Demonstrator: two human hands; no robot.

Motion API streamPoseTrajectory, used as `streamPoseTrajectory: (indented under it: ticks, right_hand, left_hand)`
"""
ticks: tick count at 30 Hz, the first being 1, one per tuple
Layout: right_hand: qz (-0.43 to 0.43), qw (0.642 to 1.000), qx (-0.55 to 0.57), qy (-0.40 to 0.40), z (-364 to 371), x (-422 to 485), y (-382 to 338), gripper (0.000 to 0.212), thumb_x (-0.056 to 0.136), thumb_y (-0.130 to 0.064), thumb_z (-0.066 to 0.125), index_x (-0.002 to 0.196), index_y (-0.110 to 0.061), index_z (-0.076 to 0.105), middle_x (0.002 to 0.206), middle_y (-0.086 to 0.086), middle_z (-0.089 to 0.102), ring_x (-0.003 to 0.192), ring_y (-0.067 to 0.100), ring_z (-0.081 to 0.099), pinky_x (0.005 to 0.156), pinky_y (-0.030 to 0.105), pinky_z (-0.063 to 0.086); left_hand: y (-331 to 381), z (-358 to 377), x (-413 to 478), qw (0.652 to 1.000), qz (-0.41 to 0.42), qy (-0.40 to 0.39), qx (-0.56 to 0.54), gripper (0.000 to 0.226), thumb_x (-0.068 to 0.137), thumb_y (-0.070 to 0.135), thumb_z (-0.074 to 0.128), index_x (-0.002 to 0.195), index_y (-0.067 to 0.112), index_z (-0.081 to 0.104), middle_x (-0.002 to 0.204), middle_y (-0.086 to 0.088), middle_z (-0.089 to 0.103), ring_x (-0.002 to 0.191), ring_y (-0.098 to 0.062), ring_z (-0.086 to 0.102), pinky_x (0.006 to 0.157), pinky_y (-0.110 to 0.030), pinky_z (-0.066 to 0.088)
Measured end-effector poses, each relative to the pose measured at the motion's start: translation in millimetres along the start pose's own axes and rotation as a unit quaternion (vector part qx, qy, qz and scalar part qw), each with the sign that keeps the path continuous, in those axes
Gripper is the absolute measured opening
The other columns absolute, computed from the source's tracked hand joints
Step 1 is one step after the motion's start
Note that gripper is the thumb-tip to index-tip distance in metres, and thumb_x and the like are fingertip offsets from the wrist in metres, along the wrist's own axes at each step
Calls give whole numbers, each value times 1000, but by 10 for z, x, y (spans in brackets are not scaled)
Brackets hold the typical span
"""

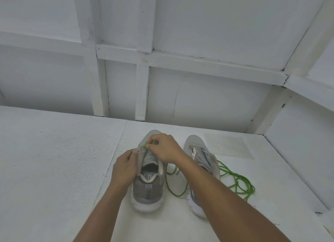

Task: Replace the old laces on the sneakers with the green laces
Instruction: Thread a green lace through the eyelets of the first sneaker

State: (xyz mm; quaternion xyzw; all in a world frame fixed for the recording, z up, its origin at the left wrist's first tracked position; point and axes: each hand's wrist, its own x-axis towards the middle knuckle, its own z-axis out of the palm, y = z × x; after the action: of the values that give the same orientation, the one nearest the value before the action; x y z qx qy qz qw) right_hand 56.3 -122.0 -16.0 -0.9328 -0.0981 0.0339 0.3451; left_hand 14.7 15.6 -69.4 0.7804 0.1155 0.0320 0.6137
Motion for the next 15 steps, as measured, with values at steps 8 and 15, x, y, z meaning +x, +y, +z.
streamPoseTrajectory:
  ticks: [8,15]
  right_hand:
    - [6,999,-47,19,129,-42,-5,20,89,-24,54,100,-21,71,98,3,67,89,23,57,71,26,42]
    - [8,998,-54,22,168,-38,-5,21,91,-24,53,102,-22,70,102,3,68,88,21,55,70,26,38]
  left_hand:
    - [-48,4,21,997,-50,8,-50,30,100,30,40,106,27,70,101,5,69,99,-16,61,92,-39,48]
    - [-72,7,30,997,-49,4,-52,31,100,30,40,103,26,70,100,4,70,99,-18,62,95,-42,48]
